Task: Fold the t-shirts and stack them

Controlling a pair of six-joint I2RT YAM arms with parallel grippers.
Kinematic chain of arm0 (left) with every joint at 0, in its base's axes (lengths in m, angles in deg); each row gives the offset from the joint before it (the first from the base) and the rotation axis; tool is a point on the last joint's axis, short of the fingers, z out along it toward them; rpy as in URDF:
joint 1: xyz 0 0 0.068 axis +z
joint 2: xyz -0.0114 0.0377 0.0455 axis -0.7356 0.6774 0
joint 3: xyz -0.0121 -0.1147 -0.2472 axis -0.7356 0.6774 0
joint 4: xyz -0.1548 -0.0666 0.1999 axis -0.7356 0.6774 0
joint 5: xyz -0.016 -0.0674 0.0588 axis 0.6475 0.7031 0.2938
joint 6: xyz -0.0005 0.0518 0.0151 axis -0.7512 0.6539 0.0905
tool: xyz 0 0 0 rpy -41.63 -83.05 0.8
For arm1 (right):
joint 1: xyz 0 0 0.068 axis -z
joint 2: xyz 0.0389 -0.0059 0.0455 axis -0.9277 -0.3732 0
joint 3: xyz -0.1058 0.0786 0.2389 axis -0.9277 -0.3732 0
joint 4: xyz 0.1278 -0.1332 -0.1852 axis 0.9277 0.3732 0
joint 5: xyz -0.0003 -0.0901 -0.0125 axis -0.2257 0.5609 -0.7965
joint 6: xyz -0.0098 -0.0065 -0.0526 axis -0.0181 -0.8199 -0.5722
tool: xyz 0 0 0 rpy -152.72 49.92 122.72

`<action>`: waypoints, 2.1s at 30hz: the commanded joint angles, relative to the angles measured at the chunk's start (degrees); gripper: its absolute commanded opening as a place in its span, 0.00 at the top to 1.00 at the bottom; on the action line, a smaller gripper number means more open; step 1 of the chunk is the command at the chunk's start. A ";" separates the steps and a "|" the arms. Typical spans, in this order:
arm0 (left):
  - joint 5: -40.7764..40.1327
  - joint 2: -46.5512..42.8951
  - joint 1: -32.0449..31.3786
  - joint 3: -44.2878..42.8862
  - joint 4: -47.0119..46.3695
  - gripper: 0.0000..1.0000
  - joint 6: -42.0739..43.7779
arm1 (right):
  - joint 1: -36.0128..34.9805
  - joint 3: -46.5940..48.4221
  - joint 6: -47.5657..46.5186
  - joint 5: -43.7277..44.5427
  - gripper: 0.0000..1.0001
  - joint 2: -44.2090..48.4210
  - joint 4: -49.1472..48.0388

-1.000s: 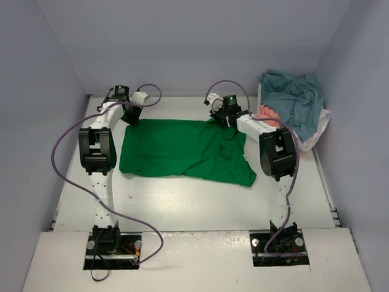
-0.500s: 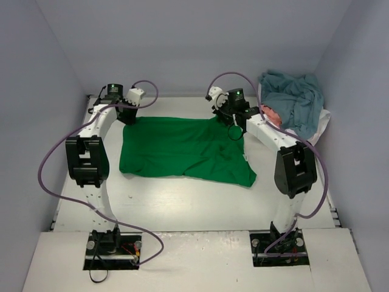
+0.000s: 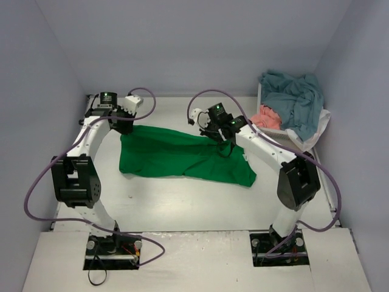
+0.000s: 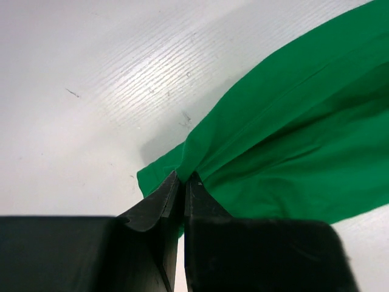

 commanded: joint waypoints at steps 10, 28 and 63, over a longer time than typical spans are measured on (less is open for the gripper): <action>3.22 -11.63 0.03 7.12 0.18 1.00 3.69 | -4.36 -9.85 -7.38 18.41 1.00 11.09 3.47; 2.35 -14.62 0.03 12.04 2.56 1.00 4.66 | -14.37 -18.55 -13.89 14.02 1.00 12.95 5.14; -1.08 -16.02 -2.60 14.15 3.26 0.62 3.16 | 1.36 11.85 1.31 -7.67 0.49 -9.45 4.70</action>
